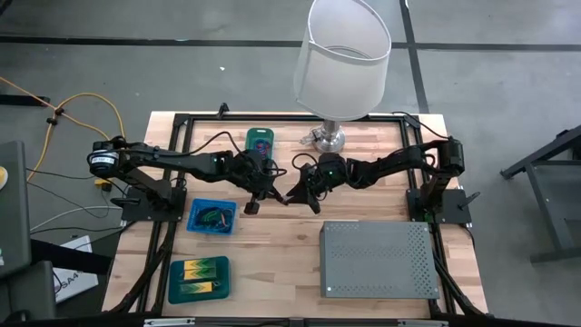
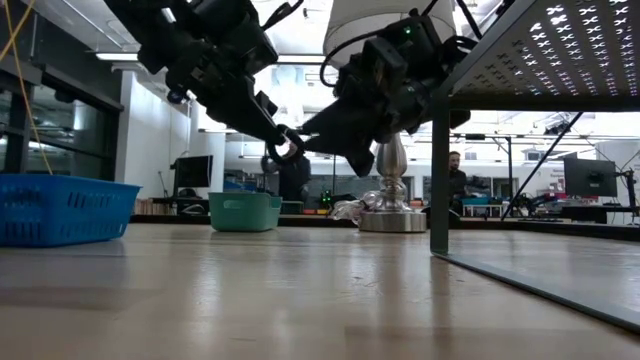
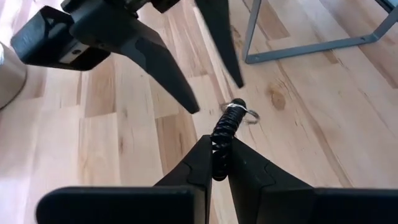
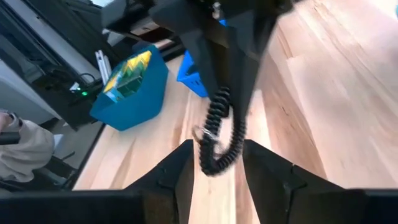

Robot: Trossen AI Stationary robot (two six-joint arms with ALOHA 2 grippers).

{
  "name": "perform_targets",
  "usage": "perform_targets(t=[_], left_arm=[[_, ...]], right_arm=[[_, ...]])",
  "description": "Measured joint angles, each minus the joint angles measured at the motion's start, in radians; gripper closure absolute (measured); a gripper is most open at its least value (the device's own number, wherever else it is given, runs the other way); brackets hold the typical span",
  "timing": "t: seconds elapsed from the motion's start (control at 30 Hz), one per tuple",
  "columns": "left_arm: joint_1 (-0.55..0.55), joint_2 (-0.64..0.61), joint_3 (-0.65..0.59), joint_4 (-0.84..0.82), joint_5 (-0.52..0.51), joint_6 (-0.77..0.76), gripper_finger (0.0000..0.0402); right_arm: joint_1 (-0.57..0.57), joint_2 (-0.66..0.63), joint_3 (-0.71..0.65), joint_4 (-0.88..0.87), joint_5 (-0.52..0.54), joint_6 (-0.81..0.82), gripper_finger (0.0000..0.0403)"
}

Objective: Pick & Place Office Desk Supplies
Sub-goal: Put the black spring rubberband into the green bin

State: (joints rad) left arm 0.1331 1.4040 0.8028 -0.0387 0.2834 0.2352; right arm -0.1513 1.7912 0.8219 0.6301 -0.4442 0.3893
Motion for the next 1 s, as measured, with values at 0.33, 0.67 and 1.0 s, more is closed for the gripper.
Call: perform_targets(t=[0.33, 0.67, 1.0], left_arm=[[0.008, 0.000, 0.000, -0.014, -0.419, -0.024, 0.0373], [0.074, 0.000, 0.000, -0.017, -0.770, -0.134, 0.0373], [0.183, 0.000, 0.000, -0.155, -0.766, -0.333, 0.0373]], right_arm=[[-0.029, 0.000, 0.000, -0.145, 0.074, -0.027, 0.0277], [-0.027, 0.000, 0.000, -0.153, 0.079, -0.027, 0.0277], [-0.026, 0.000, 0.000, -0.153, 0.077, -0.027, 0.0277]])
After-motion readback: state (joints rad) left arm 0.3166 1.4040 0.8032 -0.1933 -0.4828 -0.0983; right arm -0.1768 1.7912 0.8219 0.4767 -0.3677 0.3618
